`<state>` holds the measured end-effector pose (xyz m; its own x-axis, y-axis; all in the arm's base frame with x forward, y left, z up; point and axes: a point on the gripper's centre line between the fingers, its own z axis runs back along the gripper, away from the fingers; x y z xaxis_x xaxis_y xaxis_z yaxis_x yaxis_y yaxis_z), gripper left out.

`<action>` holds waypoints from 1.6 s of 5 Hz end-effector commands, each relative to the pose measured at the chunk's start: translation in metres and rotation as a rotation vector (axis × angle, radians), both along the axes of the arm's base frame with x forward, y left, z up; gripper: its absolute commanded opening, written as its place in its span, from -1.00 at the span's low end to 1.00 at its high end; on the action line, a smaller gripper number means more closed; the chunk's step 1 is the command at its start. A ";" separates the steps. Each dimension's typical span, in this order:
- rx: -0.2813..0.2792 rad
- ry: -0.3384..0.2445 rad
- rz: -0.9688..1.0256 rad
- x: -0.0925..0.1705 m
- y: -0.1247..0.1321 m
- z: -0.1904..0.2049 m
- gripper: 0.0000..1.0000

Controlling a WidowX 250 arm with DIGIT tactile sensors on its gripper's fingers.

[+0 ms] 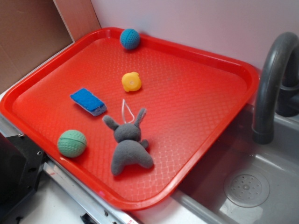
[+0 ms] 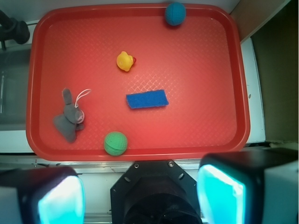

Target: Grab the gray animal.

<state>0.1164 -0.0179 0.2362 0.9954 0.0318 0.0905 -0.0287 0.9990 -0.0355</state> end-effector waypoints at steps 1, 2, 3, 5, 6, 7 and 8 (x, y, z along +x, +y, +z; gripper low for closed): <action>0.000 0.000 0.000 0.000 0.000 0.000 1.00; -0.024 0.002 0.215 0.008 -0.013 -0.013 1.00; -0.069 0.012 0.380 0.025 -0.035 -0.031 1.00; -0.013 0.008 0.469 0.061 -0.082 -0.093 1.00; -0.032 -0.009 0.451 0.070 -0.103 -0.122 1.00; -0.021 0.030 0.399 0.070 -0.122 -0.150 1.00; 0.014 0.097 0.386 0.063 -0.129 -0.175 1.00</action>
<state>0.1774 -0.1442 0.0557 0.9103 0.4138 -0.0143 -0.4133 0.9101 0.0288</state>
